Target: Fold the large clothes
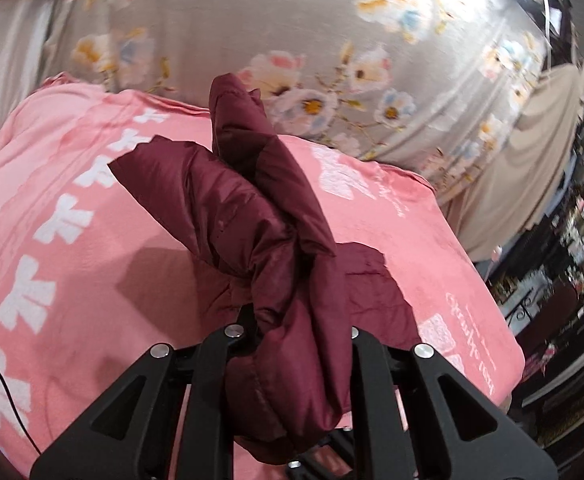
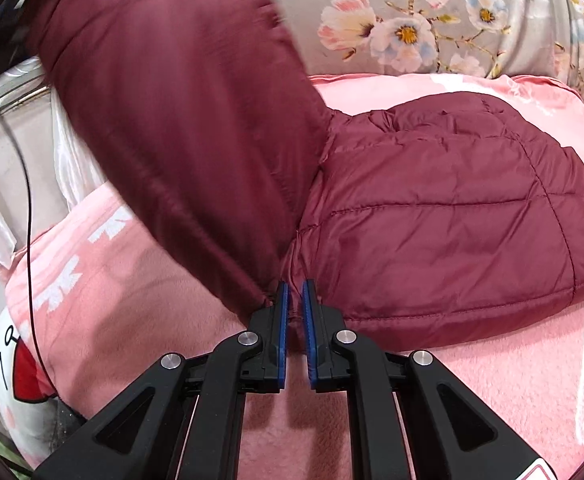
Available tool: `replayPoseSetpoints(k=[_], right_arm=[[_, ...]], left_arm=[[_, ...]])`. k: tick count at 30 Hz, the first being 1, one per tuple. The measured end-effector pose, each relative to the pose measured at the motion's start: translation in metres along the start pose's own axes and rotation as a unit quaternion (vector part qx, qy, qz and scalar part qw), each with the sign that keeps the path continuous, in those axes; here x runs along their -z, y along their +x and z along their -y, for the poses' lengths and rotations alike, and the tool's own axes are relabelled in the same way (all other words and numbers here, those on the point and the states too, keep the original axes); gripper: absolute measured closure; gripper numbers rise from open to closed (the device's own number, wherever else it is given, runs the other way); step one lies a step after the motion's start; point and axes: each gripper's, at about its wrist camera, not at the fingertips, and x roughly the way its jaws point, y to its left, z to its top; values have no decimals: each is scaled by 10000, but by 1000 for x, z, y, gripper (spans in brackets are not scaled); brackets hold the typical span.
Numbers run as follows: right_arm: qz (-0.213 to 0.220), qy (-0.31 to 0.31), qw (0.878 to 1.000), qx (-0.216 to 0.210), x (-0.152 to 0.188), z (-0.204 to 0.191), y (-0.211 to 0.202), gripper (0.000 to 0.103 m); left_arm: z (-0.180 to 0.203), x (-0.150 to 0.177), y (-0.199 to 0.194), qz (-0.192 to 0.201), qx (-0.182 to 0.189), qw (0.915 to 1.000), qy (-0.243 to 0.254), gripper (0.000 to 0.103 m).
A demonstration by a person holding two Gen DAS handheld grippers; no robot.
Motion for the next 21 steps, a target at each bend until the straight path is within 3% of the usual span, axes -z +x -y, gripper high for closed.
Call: replayPoseSetpoints(k=[8, 14, 21], right_arm=[[354, 398, 9977, -427, 7, 25, -41, 94], [578, 329, 9978, 5, 21, 47, -83, 94], [533, 582, 9957, 488, 37, 83, -105, 94]], left_arm=[[80, -10, 55, -305, 191, 9965, 753, 91], [122, -6, 106, -686, 295, 9926, 953, 92], [169, 28, 174, -1392, 383, 9828, 1152, 92]])
